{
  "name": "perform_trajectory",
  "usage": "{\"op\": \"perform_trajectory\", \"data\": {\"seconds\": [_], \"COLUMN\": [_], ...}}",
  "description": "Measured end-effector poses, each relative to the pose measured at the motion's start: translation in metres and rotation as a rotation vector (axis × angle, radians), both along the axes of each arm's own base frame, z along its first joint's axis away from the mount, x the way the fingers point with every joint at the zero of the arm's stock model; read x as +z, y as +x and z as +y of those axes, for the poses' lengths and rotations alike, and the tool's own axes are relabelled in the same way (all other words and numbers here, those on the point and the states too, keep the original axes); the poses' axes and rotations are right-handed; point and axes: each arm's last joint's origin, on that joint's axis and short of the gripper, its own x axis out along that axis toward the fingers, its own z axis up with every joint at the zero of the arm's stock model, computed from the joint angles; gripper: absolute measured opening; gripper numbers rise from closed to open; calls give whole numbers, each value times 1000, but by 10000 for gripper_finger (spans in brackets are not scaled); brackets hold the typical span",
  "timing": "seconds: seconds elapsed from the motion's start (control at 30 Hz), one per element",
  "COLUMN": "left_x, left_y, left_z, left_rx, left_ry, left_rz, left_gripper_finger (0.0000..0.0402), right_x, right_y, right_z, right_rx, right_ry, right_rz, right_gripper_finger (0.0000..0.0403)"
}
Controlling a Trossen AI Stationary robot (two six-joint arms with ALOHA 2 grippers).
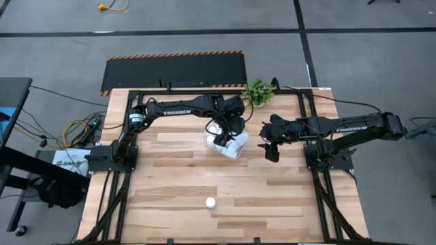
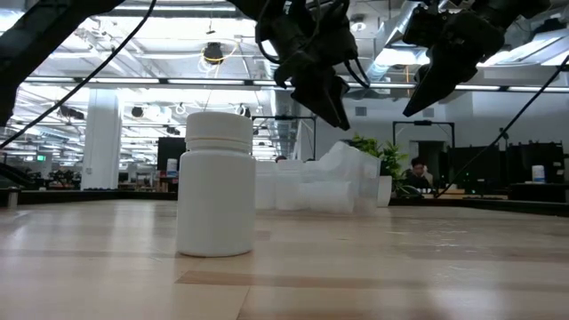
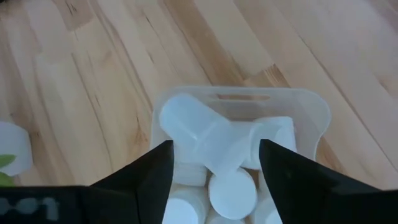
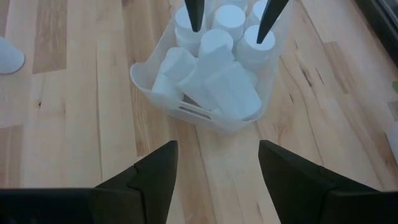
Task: Pick and place pill bottles into a basket
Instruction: Put the pill bottle into the bin
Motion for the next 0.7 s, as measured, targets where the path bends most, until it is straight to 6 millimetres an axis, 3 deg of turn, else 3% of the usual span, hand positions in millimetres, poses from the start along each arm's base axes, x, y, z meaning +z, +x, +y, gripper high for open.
{"op": "perform_trajectory", "data": {"seconds": [0.3, 0.53, 0.7], "left_x": [4, 22, 22], "left_y": [-7, -10, -21], "left_z": [-9, -44, -71], "left_rx": [3, 14, 72], "left_ry": [20, 90, 87], "left_rz": [100, 185, 324], "left_gripper_finger": [231, 231, 231], "right_x": [0, 0, 0], "right_y": [0, 0, 0], "right_z": [0, 0, 0], "right_rx": [0, 6, -9], "right_ry": [0, -6, 10], "right_rz": [0, 1, -2], "right_gripper_finger": [218, 218, 218]}}
